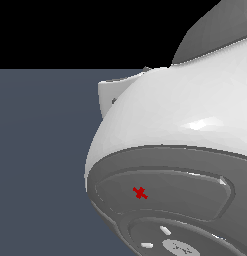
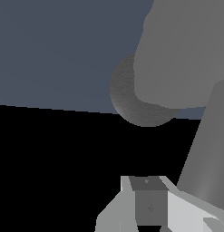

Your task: Turn on the faucet by rotating a designated handle.

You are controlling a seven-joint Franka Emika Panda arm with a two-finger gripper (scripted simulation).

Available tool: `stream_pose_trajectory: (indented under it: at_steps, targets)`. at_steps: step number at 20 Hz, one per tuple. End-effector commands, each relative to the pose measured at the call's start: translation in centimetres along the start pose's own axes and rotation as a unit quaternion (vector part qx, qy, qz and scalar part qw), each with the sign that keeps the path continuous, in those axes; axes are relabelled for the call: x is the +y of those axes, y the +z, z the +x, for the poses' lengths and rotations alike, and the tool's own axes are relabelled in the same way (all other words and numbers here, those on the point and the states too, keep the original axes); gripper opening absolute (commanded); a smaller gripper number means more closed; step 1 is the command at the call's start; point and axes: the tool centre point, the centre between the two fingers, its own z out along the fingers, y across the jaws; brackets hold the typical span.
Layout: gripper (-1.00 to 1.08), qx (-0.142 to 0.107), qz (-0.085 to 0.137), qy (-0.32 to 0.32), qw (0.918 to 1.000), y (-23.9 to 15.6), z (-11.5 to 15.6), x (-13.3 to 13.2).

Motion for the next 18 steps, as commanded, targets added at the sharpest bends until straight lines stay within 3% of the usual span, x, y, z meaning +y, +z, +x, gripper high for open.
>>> stream_pose_trajectory:
  at_steps: [1, 18]
  targets:
    - [-1.00, -0.001, -0.003, 0.008, 1.0000, 0.1, -0.7, 1.2]
    - [-1.00, 0.000, -0.005, 0.029, 0.9996, 0.2, -3.0, 6.1]
